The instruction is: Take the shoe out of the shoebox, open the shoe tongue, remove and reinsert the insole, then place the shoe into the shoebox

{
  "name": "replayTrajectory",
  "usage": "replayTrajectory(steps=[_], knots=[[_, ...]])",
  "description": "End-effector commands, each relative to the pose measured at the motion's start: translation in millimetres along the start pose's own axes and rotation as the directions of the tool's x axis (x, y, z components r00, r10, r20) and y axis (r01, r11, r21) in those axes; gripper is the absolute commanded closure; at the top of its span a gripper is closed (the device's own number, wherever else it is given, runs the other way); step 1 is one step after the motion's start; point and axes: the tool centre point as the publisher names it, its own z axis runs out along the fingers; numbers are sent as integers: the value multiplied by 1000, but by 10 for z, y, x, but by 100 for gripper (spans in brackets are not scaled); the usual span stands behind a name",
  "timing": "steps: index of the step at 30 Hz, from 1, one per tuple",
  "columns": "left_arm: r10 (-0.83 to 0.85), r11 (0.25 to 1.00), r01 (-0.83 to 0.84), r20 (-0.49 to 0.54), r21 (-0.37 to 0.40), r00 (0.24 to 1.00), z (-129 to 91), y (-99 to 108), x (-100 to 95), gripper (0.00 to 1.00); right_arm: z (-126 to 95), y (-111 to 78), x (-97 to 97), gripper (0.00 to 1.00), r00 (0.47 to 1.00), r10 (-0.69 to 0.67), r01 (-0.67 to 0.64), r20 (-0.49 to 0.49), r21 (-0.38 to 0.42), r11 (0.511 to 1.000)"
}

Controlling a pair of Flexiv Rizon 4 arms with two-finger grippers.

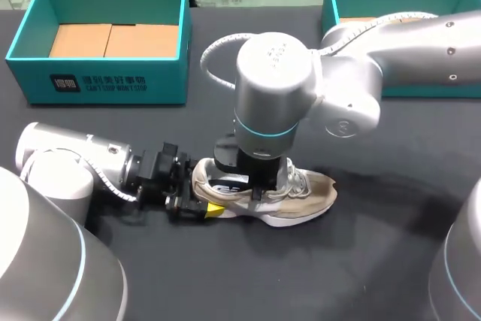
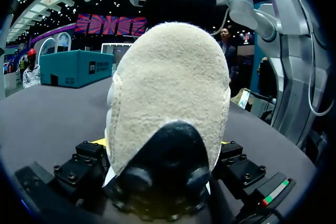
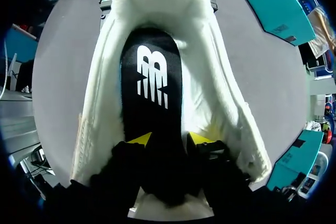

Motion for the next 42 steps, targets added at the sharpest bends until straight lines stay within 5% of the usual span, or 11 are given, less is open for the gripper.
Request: replayTrajectory(steps=[1, 18, 22, 24, 34, 42], knots=[[-2, 1000, 2, 1, -1, 1000, 16, 16, -13, 100, 204, 42, -12, 55, 999, -7, 7, -53, -4, 1000], [-2, 1000, 2, 1, -1, 1000, 16, 16, -13, 100, 422, 82, 431, 60, 971, 19, -28, -240, -31, 999], [-2, 1000, 2, 1, -1, 1000, 16, 16, -13, 100, 455, 76, 465, 77, 963, 18, -27, -269, -30, 999], [-2, 1000, 2, 1, -1, 1000, 16, 16, -13, 100, 469, 72, 478, 98, 958, 12, -22, -287, -31, 999], [-2, 1000, 2, 1, -1, 1000, 16, 16, -13, 100, 268, -39, 446, 100, 970, 13, -32, -244, -77, 997], [-2, 1000, 2, 1, -1, 1000, 16, 16, -13, 100, -21, -152, 382, 100, 992, -12, -14, -123, -208, 978]])
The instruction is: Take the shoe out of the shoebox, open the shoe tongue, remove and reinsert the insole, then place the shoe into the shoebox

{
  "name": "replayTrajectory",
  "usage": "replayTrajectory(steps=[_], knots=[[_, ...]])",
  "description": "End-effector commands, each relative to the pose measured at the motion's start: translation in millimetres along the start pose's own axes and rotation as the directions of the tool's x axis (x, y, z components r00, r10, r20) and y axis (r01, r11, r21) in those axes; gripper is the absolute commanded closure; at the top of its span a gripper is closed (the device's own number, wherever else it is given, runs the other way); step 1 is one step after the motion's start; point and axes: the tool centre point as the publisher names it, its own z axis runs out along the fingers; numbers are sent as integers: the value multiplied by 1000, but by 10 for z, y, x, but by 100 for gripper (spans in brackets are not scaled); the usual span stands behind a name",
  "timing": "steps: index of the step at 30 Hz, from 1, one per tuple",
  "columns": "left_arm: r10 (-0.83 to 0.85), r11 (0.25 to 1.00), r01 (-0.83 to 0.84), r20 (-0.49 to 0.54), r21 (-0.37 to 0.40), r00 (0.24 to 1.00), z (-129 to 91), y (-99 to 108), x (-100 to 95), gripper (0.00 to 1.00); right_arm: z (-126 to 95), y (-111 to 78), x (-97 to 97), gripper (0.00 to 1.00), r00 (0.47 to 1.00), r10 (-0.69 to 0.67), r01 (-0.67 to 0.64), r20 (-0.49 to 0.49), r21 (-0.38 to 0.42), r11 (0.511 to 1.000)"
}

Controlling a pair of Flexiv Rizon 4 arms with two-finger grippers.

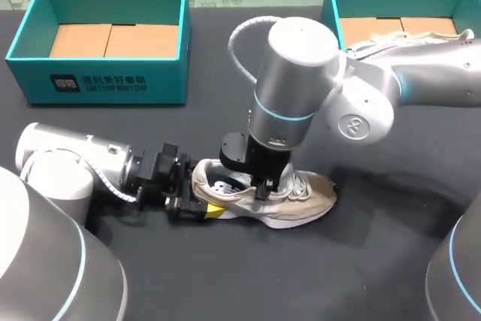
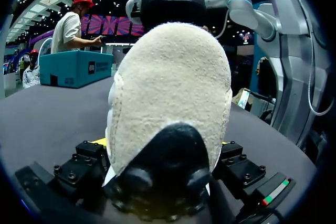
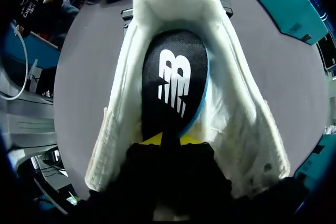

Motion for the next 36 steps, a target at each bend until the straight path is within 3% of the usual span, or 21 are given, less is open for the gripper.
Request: replayTrajectory(steps=[1, 7, 22, 36], knots=[[-3, 1000, 3, 3, -1, 1000, 15, 14, -24, 100, -50, -194, 141, 100, 998, -12, 19, 66, -101, 995], [-3, 1000, 3, 3, -1, 1000, 15, 14, -24, 100, -194, -226, 75, 100, 987, -62, 96, 150, -227, 969], [-3, 1000, 3, 3, -1, 1000, 15, 14, -24, 100, -540, -271, -171, 100, 958, -132, 215, 254, -334, 918], [-3, 1000, 3, 3, -1, 1000, 15, 14, -24, 100, -712, 411, -348, 100, 903, -386, 425, 189, -248, 871]])
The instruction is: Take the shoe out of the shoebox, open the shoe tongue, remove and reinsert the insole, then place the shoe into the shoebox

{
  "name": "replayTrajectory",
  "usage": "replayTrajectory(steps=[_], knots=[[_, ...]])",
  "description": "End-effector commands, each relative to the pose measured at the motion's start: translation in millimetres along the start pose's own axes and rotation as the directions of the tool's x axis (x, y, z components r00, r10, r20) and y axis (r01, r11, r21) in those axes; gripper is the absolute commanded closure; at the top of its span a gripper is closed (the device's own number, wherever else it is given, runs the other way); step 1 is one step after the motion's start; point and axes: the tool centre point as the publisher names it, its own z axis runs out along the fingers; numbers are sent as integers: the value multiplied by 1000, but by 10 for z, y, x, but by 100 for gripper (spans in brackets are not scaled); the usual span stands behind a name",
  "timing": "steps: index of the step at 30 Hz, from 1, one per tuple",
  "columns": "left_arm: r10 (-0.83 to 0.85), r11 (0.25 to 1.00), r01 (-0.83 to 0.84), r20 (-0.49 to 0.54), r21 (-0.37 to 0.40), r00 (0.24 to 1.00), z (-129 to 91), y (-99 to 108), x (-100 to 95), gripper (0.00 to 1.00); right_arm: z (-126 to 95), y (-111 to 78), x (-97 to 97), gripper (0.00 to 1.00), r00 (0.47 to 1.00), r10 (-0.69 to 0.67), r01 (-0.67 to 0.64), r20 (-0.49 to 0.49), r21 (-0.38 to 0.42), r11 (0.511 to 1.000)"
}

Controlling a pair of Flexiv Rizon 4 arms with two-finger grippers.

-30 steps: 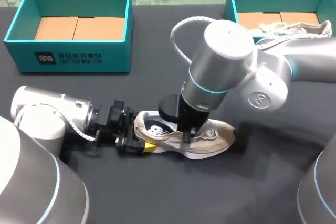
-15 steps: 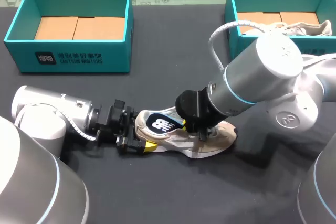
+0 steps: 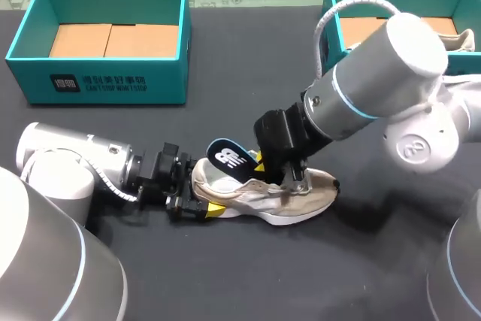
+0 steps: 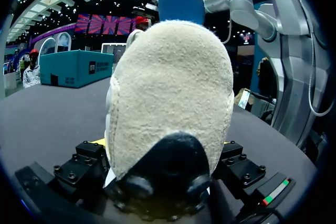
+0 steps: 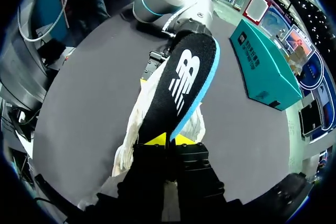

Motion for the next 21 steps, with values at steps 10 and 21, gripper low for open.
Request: replayTrajectory(steps=[10, 21], knots=[[-1, 1000, 1, 0, 0, 1000, 6, 19, -10, 100, 189, 320, -177, 100, 992, -44, 50, -122, 47, 998], [-1, 1000, 1, 0, 0, 1000, 6, 19, -10, 100, 7, 268, -124, 38, 998, 36, -31, -60, 86, 996]])
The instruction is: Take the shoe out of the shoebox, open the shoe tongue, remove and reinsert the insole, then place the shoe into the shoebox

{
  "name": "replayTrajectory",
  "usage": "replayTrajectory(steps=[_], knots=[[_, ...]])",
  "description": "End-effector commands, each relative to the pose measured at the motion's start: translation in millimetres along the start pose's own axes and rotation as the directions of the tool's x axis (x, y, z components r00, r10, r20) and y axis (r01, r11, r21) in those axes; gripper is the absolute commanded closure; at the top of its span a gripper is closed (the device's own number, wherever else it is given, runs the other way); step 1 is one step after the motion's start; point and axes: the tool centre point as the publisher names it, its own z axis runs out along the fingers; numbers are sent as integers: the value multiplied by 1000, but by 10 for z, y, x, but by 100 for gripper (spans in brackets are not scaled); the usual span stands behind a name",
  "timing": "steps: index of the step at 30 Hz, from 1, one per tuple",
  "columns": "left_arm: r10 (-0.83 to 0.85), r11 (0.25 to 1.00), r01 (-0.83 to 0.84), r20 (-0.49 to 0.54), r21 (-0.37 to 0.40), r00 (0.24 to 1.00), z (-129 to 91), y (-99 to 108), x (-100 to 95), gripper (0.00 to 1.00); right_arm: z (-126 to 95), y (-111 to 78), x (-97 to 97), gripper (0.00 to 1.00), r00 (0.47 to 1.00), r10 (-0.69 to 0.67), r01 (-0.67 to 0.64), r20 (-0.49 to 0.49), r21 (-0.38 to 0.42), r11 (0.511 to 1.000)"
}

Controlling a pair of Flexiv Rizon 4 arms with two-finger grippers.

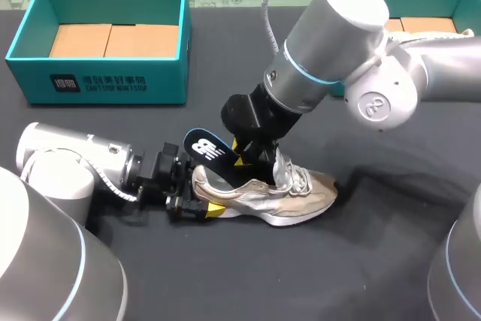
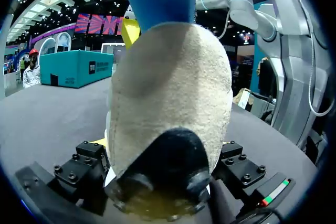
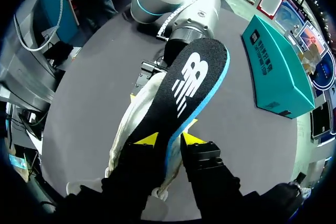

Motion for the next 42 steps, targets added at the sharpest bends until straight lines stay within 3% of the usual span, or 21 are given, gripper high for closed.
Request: replayTrajectory(steps=[1, 6, 9, 10, 11, 25, 29, 32, 35, 36, 42], knots=[[-1, 1000, 1, 1, -1, 1000, 6, 20, -10, 100, -165, -16, 120, 29, 999, 18, -19, 50, 18, 1000], [-1, 1000, 1, 1, -1, 1000, 6, 20, -10, 100, -294, 15, 149, 23, 995, 43, -45, 85, 24, 999], [-1, 1000, 1, 1, -1, 1000, 6, 20, -10, 100, -319, 64, 126, 11, 995, 52, -53, 85, 15, 998], [-1, 1000, 1, 1, -1, 1000, 6, 20, -10, 100, -320, 79, 116, 2, 995, 52, -53, 83, 11, 999], [-1, 1000, 1, 1, -1, 1000, 6, 20, -10, 100, -321, 99, 99, 0, 995, 53, -54, 80, 8, 999], [-1, 1000, 1, 1, -1, 1000, 6, 20, -10, 100, -331, 143, 64, 0, 996, 58, -58, 70, -4, 998], [-1, 1000, 1, 1, -1, 1000, 6, 20, -10, 100, -352, 301, 14, 0, 995, 86, -82, 46, -97, 992], [-1, 1000, 1, 1, -1, 1000, 6, 20, -10, 100, -394, 382, 0, 0, 991, 134, -134, -13, -175, 975], [-1, 1000, 1, 1, -1, 1000, 6, 20, -10, 100, -403, 432, -4, 0, 953, 234, -282, -191, -290, 915], [-1, 1000, 1, 1, -1, 1000, 6, 20, -10, 100, -395, 446, 7, 0, 940, 254, -310, -230, -259, 915], [-1, 1000, 1, 1, -1, 1000, 6, 20, -10, 100, -395, 446, 7, 0, 940, 254, -310, -230, -259, 915]])
